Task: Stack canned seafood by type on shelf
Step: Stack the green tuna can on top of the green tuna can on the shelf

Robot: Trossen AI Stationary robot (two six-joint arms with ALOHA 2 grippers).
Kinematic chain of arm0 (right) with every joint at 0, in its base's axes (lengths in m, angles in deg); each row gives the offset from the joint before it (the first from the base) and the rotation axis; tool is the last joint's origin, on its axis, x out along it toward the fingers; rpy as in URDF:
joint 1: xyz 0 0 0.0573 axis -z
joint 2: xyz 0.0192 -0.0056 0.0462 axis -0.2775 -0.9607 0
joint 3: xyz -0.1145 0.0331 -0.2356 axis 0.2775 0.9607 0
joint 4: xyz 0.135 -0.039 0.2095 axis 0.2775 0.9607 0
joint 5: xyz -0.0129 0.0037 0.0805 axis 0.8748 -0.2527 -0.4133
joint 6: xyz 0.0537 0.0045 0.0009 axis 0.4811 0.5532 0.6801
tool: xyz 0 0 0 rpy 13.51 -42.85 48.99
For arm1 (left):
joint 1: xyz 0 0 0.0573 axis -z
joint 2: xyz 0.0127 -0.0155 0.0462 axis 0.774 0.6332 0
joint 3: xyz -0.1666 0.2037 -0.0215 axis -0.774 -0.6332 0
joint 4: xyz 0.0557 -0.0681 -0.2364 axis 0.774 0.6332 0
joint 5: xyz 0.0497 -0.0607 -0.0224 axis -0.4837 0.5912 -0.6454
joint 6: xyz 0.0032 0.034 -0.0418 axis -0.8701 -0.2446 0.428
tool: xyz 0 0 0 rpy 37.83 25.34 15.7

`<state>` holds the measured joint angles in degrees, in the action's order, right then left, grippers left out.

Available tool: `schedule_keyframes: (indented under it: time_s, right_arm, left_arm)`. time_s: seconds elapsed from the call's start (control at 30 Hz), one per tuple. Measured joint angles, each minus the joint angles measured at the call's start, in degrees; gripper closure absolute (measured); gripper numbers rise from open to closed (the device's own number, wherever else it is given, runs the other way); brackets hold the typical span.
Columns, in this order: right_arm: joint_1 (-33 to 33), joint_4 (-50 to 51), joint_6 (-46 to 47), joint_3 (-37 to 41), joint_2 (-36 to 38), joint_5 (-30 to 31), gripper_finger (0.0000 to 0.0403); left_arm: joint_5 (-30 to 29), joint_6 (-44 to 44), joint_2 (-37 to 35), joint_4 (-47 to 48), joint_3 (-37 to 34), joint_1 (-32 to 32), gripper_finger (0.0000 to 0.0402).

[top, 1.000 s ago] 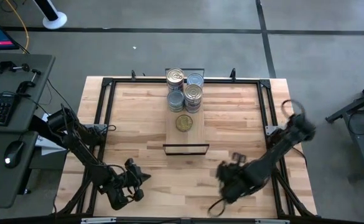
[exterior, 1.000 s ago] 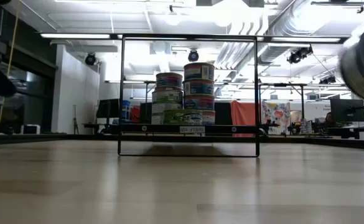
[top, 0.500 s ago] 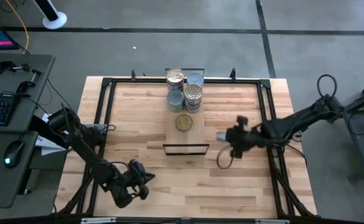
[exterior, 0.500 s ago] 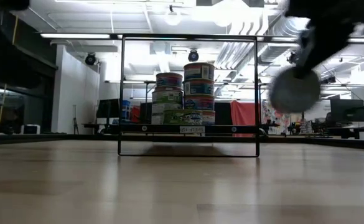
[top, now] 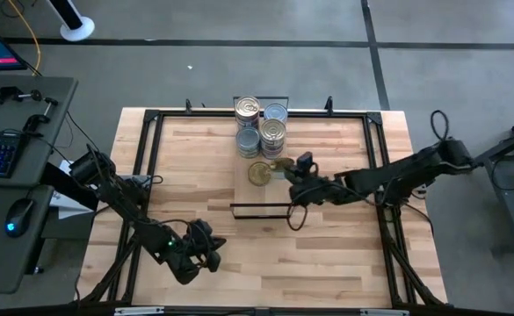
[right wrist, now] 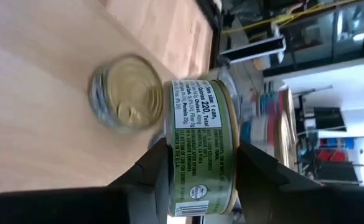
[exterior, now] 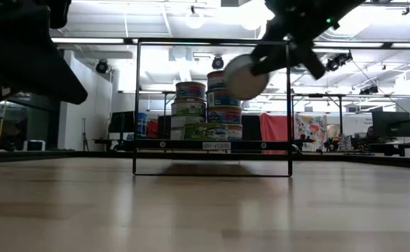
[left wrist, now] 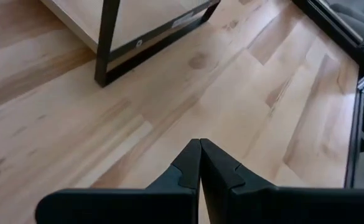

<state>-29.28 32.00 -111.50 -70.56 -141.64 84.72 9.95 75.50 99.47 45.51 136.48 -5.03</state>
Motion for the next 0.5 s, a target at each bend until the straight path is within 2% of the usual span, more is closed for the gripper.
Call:
schedule_keyframes:
  time_s: [0.17,0.3,0.4,0.5]
  right_arm:
    - [0.13,-8.40,-2.69,0.00,-6.52,-0.01,0.0288]
    - [0.45,-16.28,-8.82,0.01,-11.43,-0.16,0.0288]
    - [1.10,-19.74,-12.31,-0.16,-12.58,-0.87,0.0288]
    - [1.98,-19.14,-13.28,-0.17,-12.12,-3.45,0.0288]
  left_arm:
    - [0.28,-2.47,0.00,0.69,0.01,-0.77,0.0401]
    - [1.43,-4.26,0.00,1.33,0.02,-1.08,0.0401]
    - [2.76,-4.28,0.02,2.17,0.02,-1.08,0.0401]
    - [4.07,-4.30,0.02,2.14,0.02,-1.05,0.0401]
